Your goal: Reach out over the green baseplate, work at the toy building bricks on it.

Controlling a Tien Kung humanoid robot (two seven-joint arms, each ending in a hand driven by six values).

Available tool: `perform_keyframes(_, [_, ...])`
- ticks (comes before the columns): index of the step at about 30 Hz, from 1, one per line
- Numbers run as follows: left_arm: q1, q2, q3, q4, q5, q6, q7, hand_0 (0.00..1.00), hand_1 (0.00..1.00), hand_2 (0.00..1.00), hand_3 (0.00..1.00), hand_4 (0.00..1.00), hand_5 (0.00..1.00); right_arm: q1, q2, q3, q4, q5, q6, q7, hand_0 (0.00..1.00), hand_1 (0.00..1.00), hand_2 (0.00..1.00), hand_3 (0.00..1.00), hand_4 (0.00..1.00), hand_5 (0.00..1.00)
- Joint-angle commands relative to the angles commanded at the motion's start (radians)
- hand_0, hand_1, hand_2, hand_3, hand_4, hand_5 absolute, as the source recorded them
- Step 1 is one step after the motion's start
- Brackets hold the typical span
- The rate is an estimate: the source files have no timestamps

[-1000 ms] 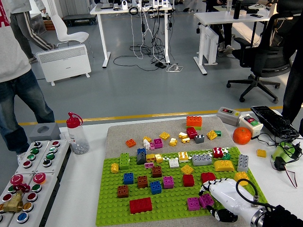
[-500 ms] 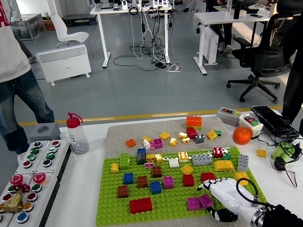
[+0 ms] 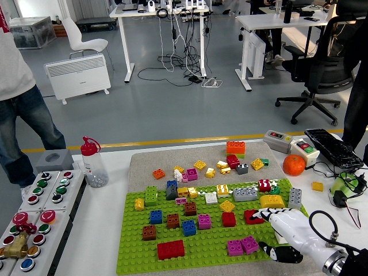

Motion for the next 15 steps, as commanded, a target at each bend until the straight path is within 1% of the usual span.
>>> perform_keyframes(1, [0.000,0.000,0.000,0.000,0.001,0.000,0.000,0.665,0.614,0.566,0.465,0.241,0.998,-0.013,-0.001,0.018,0.003,0.021,-0.023,0.019,0.434,0.568,0.769,0.754,0.608,0.200])
perform_keyframes(2, [0.000,0.000,-0.001,0.000,0.002,0.000,0.000,0.665,0.613,0.566,0.465,0.239,0.998,-0.022,-0.002,0.030,0.006,0.039,-0.041,0.031,0.218,0.378,0.632,0.621,0.346,0.094])
perform_keyframes(4, [0.001,0.000,-0.001,0.000,0.003,-0.001,0.000,0.665,0.613,0.566,0.465,0.239,0.998,-0.039,-0.004,0.054,0.011,0.077,-0.078,0.052,0.218,0.378,0.632,0.621,0.346,0.094])
perform_keyframes(7, [0.001,0.000,-0.001,0.000,0.001,-0.001,-0.002,0.665,0.613,0.566,0.465,0.239,0.998,-0.060,-0.005,0.089,0.023,0.137,-0.097,0.063,0.218,0.378,0.632,0.621,0.346,0.094])
perform_keyframes(8, [0.001,0.000,-0.001,0.000,0.001,-0.001,-0.002,0.665,0.613,0.562,0.465,0.240,0.998,-0.065,-0.005,0.096,0.027,0.154,-0.095,0.064,0.179,0.297,0.594,0.568,0.228,0.082])
perform_keyframes(11, [0.000,0.000,-0.001,0.000,0.000,-0.001,-0.003,0.665,0.613,0.562,0.465,0.240,0.998,-0.075,-0.006,0.109,0.036,0.208,-0.084,0.065,0.179,0.297,0.594,0.568,0.228,0.082])
perform_keyframes(13, [-0.001,0.000,0.000,0.000,0.000,-0.001,-0.003,0.665,0.613,0.562,0.465,0.240,0.998,-0.078,-0.005,0.107,0.039,0.235,-0.066,0.062,0.179,0.297,0.594,0.568,0.228,0.082])
perform_keyframes(14, [-0.001,0.000,0.000,0.000,-0.001,-0.001,-0.003,0.664,0.611,0.564,0.464,0.240,0.998,-0.079,-0.005,0.105,0.039,0.243,-0.057,0.059,0.177,0.281,0.599,0.562,0.197,0.073])
perform_keyframes(15, [-0.002,0.000,0.000,0.000,-0.001,-0.001,-0.003,0.664,0.611,0.564,0.464,0.240,0.998,-0.079,-0.004,0.102,0.039,0.250,-0.047,0.056,0.177,0.281,0.599,0.562,0.197,0.073])
